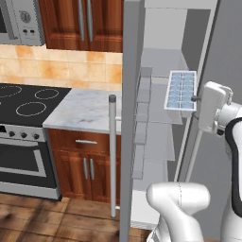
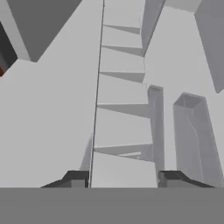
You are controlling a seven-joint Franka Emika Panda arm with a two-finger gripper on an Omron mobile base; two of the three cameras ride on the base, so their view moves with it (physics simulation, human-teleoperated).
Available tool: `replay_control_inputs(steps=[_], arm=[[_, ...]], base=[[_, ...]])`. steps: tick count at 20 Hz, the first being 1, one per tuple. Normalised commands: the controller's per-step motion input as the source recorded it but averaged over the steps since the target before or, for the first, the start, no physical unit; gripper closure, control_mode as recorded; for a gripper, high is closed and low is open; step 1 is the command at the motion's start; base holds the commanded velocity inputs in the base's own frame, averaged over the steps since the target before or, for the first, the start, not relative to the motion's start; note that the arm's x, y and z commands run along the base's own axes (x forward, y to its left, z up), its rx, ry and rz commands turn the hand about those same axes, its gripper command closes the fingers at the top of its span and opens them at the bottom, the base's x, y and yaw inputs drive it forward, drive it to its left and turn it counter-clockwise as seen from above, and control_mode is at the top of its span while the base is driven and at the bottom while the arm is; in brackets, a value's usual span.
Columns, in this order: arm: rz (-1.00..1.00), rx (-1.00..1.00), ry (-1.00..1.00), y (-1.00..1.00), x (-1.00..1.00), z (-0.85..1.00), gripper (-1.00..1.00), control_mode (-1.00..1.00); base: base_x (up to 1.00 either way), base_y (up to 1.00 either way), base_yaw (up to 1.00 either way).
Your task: The ice cube tray has been filled with water. Take the tray and place it in the freezer to make ice. Close the freezer door after placing the tray.
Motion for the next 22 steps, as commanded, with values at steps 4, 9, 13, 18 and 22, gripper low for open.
replay_control_inputs(steps=[4, 9, 13, 18, 22], arm=[[-0.12, 0.0, 0.0, 0.0, 0.16, 0.03, 1.0, -1.0], [-0.09, 0.0, 0.0, 0.0, 0.28, 0.06, 1.0, -1.0], [-0.05, 0.0, 0.01, 0.0, 0.25, 0.14, 1.0, -1.0], [-0.01, 0.02, 0.04, 0.0, 0.27, 0.18, 1.0, -1.0], [0.0, 0.02, 0.06, -0.01, 0.24, 0.15, 1.0, -1.0]], base=[[0.0, 0.0, 0.0], [0.0, 0.0, 0.0], [0.0, 0.0, 0.0], [0.0, 0.0, 0.0], [0.0, 0.0, 0.0]])
